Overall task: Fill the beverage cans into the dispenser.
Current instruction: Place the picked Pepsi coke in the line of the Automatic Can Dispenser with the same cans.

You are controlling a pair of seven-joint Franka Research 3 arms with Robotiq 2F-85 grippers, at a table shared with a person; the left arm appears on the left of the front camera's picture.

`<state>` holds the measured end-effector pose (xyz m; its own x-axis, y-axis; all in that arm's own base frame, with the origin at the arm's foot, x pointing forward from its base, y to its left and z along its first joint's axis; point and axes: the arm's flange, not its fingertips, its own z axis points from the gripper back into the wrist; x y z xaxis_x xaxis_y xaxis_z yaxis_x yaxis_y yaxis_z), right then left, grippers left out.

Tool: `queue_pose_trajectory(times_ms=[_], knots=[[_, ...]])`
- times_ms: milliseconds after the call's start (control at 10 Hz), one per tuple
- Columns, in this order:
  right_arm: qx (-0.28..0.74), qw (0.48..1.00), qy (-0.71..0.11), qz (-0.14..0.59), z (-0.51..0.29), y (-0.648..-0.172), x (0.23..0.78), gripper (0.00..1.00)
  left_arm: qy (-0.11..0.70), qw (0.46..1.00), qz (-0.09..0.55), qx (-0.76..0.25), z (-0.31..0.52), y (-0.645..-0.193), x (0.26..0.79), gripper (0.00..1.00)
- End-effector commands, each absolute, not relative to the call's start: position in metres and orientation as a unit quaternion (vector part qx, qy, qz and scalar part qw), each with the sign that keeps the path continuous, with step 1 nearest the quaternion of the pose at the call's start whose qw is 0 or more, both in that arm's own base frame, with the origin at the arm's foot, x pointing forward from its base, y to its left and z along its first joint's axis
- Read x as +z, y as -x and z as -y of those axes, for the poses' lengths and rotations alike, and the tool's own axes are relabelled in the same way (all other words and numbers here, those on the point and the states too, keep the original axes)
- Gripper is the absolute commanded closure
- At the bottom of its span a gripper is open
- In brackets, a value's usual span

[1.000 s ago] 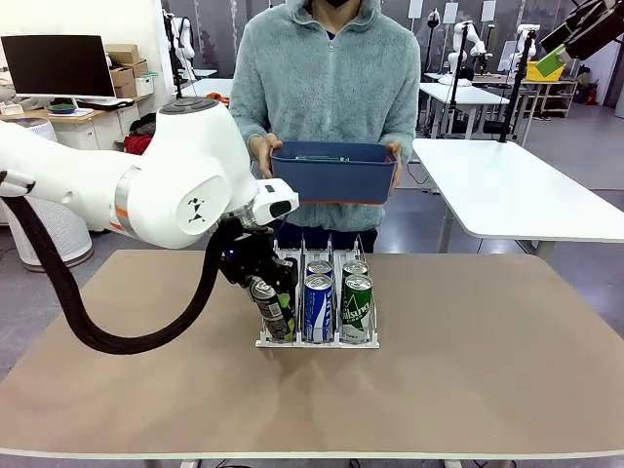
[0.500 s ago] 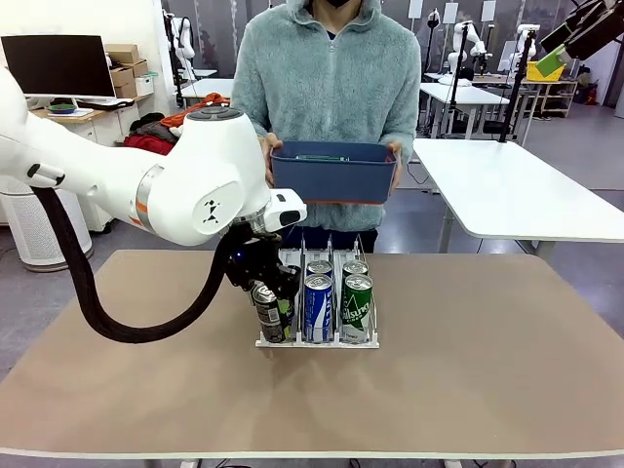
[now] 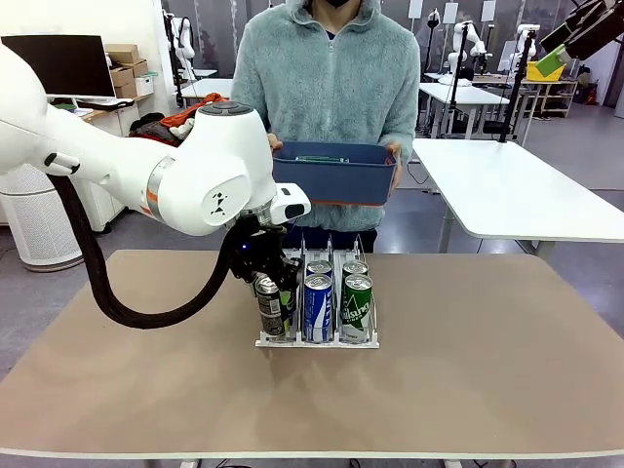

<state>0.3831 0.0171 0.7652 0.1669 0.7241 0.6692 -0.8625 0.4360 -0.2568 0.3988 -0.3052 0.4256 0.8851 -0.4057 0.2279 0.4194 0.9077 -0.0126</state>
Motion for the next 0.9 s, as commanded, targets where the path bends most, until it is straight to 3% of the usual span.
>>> queue_pose_trajectory(times_ms=[0, 500, 800], knots=[[0.524, 0.758, -0.090, 0.376, -0.017, -0.383, 0.764, 0.00, 0.021, 0.969, 0.145, -0.199, 0.310, -0.419, 0.432, 0.42], [0.524, 0.758, -0.090, 0.376, -0.017, -0.383, 0.764, 0.00, -0.019, 0.969, 0.177, -0.174, 0.310, -0.435, 0.432, 0.42], [0.524, 0.758, -0.090, 0.376, -0.017, -0.383, 0.764, 0.00, 0.002, 0.967, 0.168, -0.191, 0.313, -0.433, 0.418, 0.42]])
